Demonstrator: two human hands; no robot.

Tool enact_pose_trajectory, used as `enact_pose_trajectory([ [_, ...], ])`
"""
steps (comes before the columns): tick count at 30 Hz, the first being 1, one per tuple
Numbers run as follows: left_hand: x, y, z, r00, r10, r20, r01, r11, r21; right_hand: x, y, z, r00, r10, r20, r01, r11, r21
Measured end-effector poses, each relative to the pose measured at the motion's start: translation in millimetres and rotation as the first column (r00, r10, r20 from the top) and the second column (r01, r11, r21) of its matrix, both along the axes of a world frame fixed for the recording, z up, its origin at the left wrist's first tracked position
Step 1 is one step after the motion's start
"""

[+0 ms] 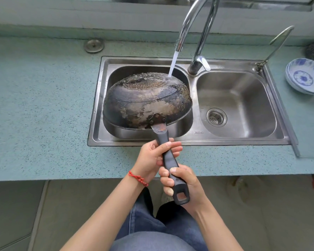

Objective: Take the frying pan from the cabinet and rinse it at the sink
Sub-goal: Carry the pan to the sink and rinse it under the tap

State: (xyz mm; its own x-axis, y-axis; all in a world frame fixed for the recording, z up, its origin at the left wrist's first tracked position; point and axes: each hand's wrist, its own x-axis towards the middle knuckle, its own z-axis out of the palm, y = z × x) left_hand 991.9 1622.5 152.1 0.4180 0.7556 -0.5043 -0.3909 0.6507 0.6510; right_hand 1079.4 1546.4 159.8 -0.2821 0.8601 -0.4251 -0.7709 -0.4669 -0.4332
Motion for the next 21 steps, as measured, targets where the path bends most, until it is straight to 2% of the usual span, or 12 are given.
enact_pose_trajectory([
  [3,4.8,1.6,2.7,0.995,-0.011,0.1,0.019,0.997,-0.076,2.6,-1.0,-1.2,1.0,0.014,-0.023,-0.014,1.0,-0.011],
  [10,12.0,-7.4,-0.3,1.0,-0.012,0.02,0.011,0.998,0.057,20.7,0.0,8.8,0.982,0.141,0.122,-0.137,0.99,-0.045],
  [15,15.4,-9.0,-2.0,0.996,0.014,-0.086,0.003,0.983,0.186,39.8,5.7,24.6,0.907,0.275,0.32,-0.27,0.961,-0.059],
  [17,13.5,-8.9,-4.0,0.99,0.035,-0.139,-0.003,0.974,0.226,36.4,8.9,33.1,0.825,0.327,0.462,-0.298,0.945,-0.137],
  [18,13.3,-9.2,-5.2,0.985,0.043,-0.165,-0.003,0.972,0.235,30.9,9.8,35.5,0.742,0.351,0.571,-0.291,0.936,-0.198],
  [20,14.0,-9.5,-6.4,0.978,0.048,-0.203,0.002,0.972,0.236,16.2,8.7,33.5,0.5,0.329,0.801,-0.202,0.944,-0.261],
  [21,15.3,-9.4,-6.7,0.975,0.045,-0.216,0.006,0.973,0.231,9.3,7.7,31.2,0.386,0.268,0.883,-0.143,0.963,-0.23],
])
